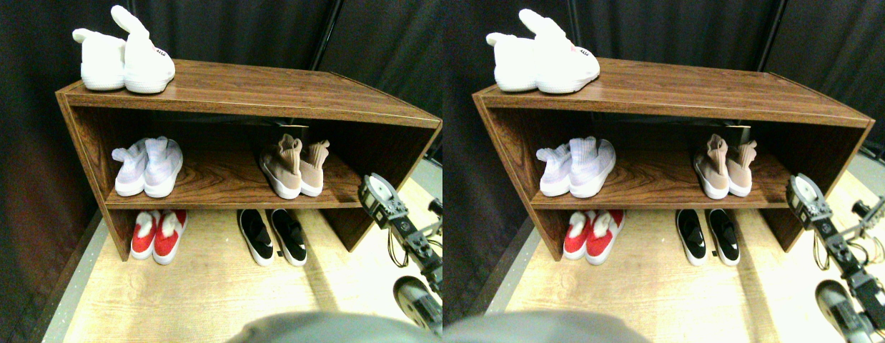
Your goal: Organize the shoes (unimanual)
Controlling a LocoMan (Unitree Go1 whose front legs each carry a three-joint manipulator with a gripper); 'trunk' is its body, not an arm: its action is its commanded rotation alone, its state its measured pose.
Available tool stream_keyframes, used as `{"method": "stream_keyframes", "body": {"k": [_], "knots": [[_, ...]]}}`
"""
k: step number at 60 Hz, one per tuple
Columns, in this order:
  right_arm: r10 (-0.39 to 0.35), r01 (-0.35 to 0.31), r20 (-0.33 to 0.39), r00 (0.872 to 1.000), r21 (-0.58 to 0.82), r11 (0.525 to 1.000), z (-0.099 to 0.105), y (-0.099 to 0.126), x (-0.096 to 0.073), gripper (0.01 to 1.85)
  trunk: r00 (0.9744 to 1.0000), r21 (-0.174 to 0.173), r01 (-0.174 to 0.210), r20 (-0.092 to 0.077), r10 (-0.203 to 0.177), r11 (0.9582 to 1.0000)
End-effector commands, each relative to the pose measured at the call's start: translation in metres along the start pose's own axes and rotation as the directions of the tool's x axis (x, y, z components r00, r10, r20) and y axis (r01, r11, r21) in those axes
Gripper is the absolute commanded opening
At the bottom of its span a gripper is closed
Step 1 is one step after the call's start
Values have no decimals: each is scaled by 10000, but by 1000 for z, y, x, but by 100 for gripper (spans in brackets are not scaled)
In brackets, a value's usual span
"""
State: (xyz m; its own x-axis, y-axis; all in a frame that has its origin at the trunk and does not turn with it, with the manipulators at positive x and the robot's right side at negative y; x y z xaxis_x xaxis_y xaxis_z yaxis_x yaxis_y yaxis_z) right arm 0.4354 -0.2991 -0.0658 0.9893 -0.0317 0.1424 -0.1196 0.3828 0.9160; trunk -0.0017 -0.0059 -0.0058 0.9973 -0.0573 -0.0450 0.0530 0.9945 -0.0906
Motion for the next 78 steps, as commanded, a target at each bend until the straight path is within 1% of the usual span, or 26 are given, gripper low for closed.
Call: {"method": "stream_keyframes", "body": {"k": [1, 3, 7, 9, 14, 19, 20, 23, 24, 27, 28, 30, 33, 34, 37, 39, 40, 43, 49, 51, 60, 61, 64, 68, 75, 78], "knots": [[913, -910, -82, 9958, 332, 9953, -4, 18, -23, 6, 9998, -272, 51, -170, -56, 9996], [1130, -1118, -334, 9930, 349, 9931, -4, 19, -30, 6, 9998, -280, 33, -196, -39, 9996], [1222, -1212, -454, 9915, 228, 9924, -5, 18, -35, 6, 9997, -290, 6, -262, -14, 9996], [1327, -1306, -663, 9889, 356, 9908, -7, 17, -37, 6, 9996, -295, -1, -288, -8, 9996], [1258, -1225, -898, 9880, 419, 9916, -9, 13, -42, 6, 9993, -305, -20, -383, 8, 9995], [1262, -1225, -1021, 9867, 419, 9916, -12, 7, -46, 6, 9991, -312, -33, -433, 19, 9995], [1212, -1182, -1026, 9873, 358, 9924, -14, 6, -47, 6, 9988, -313, -59, -494, 43, 9995], [1055, -1009, -961, 9898, 509, 9936, -16, 3, -48, 6, 9988, -313, -59, -494, 43, 9995], [979, -925, -963, 9905, 588, 9940, -18, 0, -49, 6, 9984, -322, -96, -565, 78, 9994], [826, -724, -1156, 9899, 902, 9933, -22, -6, -50, 6, 9984, -322, -96, -565, 78, 9994], [812, -698, -1179, 9897, 983, 9927, -23, -8, -50, 6, 9980, -331, -125, -625, 104, 9994], [784, -651, -1199, 9897, 1108, 9917, -24, -10, -50, 6, 9980, -331, -125, -625, 104, 9994], [466, -328, -1184, 9919, 1158, 9927, -28, -17, -52, 6, 9980, -331, -125, -625, 104, 9994], [386, -227, -1291, 9909, 1225, 9922, -30, -20, -52, 6, 9975, -350, -168, -690, 143, 9992], [354, -146, -1535, 9875, 1346, 9908, -32, -24, -51, 6, 9975, -350, -168, -690, 143, 9992], [290, -51, -1651, 9858, 1431, 9897, -34, -30, -50, 6, 9975, -350, -168, -690, 143, 9992], [78, 133, -1505, 9886, 1391, 9902, -37, -36, -50, 6, 9971, -367, -227, -741, 199, 9991], [-305, 539, -1507, 9881, 1539, 9866, -41, -45, -48, 6, 9969, -383, -262, -753, 232, 9989], [-751, 971, -1354, 9879, 1645, 9816, -46, -60, -43, 6, 9966, -397, -295, -778, 263, 9988], [-862, 1094, -1399, 9864, 1677, 9797, -48, -69, -38, 6, 9963, -417, -311, -818, 277, 9986], [-1460, 1657, -1151, 9826, 1861, 9685, -52, -87, -25, 6, 9960, -467, -381, -823, 342, 9982], [-1618, 1819, -1155, 9800, 1923, 9643, -53, -93, -20, 6, 9960, -467, -381, -823, 342, 9982], [-1709, 1898, -1106, 9791, 1927, 9627, -55, -97, -18, 6, 9958, -476, -395, -843, 354, 9981], [-1919, 2093, -1021, 9761, 2015, 9569, -58, -103, -12, 6, 9960, -498, -417, -809, 375, 9979], [-2046, 2227, -1092, 9727, 1936, 9555, -60, -112, -3, 6, 9960, -498, -417, -809, 375, 9979], [-2378, 2498, -835, 9677, 1912, 9492, -61, -117, 3, 6, 9960, -498, -455, -792, 415, 9977]]}}
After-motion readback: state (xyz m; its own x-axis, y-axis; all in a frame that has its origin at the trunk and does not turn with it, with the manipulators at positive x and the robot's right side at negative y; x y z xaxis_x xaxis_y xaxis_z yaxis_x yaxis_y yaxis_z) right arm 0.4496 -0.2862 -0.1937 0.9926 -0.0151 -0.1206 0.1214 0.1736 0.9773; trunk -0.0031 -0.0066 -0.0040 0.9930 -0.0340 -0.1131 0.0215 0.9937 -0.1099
